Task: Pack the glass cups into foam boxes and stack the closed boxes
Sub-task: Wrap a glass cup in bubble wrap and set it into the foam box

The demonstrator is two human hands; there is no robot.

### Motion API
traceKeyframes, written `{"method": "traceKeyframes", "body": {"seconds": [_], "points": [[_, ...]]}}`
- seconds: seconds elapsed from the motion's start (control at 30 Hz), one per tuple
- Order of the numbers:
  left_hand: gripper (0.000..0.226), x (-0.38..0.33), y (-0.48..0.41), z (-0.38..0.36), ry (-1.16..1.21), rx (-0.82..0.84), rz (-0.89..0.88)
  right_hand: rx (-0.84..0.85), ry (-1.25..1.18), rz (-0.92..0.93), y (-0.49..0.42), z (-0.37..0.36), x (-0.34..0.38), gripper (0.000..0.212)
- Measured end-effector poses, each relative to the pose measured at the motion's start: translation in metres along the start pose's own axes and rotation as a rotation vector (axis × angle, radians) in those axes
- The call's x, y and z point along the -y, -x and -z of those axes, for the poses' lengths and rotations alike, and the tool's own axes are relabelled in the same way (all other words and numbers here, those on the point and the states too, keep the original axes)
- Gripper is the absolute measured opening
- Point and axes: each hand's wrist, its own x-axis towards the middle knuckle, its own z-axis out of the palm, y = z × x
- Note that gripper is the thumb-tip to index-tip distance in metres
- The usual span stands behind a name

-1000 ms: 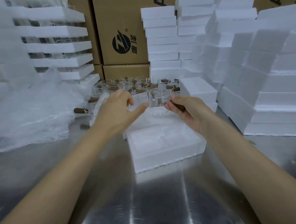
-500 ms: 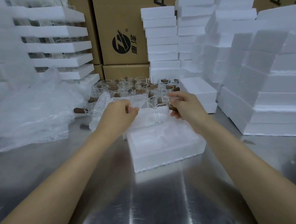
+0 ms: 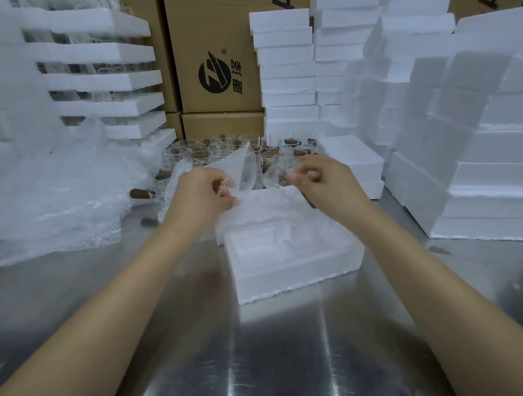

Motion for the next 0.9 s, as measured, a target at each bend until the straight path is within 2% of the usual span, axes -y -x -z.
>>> {"method": "traceKeyframes", "body": {"seconds": [0.07, 0.13, 0.2, 0.23, 0.3, 0.33, 0.47, 0.53, 0.63, 0.77, 0.9], "points": [[0.021, -0.005, 0.003, 0.0, -0.011, 0.022, -0.041, 0.033, -0.343, -0.108, -0.001, 0.006, 0.003, 0.03], [0.028, -0.01, 0.006, -0.002, -0.029, 0.043, -0.088, 0.13, -0.701, -0.215, -0.001, 0.008, 0.007, 0.027], [0.028, -0.013, 0.008, -0.003, -0.036, 0.047, -0.133, 0.223, -0.923, -0.288, -0.001, 0.008, 0.009, 0.027], [0.026, -0.015, 0.009, -0.003, -0.027, 0.04, -0.147, 0.265, -0.936, -0.293, -0.001, 0.007, 0.01, 0.03], [0.01, -0.017, 0.009, -0.003, -0.018, 0.011, -0.156, 0.324, -0.833, -0.277, 0.0, 0.006, 0.007, 0.027], [0.01, -0.017, 0.009, -0.004, -0.023, -0.019, -0.163, 0.333, -0.768, -0.276, -0.001, 0.006, 0.006, 0.025], [0.033, -0.017, 0.007, -0.004, 0.126, -0.134, -0.176, 0.315, -0.647, -0.317, -0.002, 0.003, 0.003, 0.027], [0.036, -0.022, 0.009, -0.004, 0.176, -0.124, -0.242, 0.327, -0.684, -0.321, -0.001, -0.001, 0.003, 0.023], [0.017, -0.03, 0.015, -0.007, 0.218, -0.057, -0.355, 0.31, -0.758, -0.315, 0.0, -0.008, 0.004, 0.022], [0.013, -0.035, 0.021, -0.011, 0.19, 0.06, -0.459, 0.213, -0.879, -0.353, -0.001, -0.011, 0.004, 0.013], [0.018, -0.041, 0.028, -0.02, 0.21, 0.027, -0.612, 0.212, -0.907, -0.263, 0.001, -0.015, 0.008, 0.023]]}}
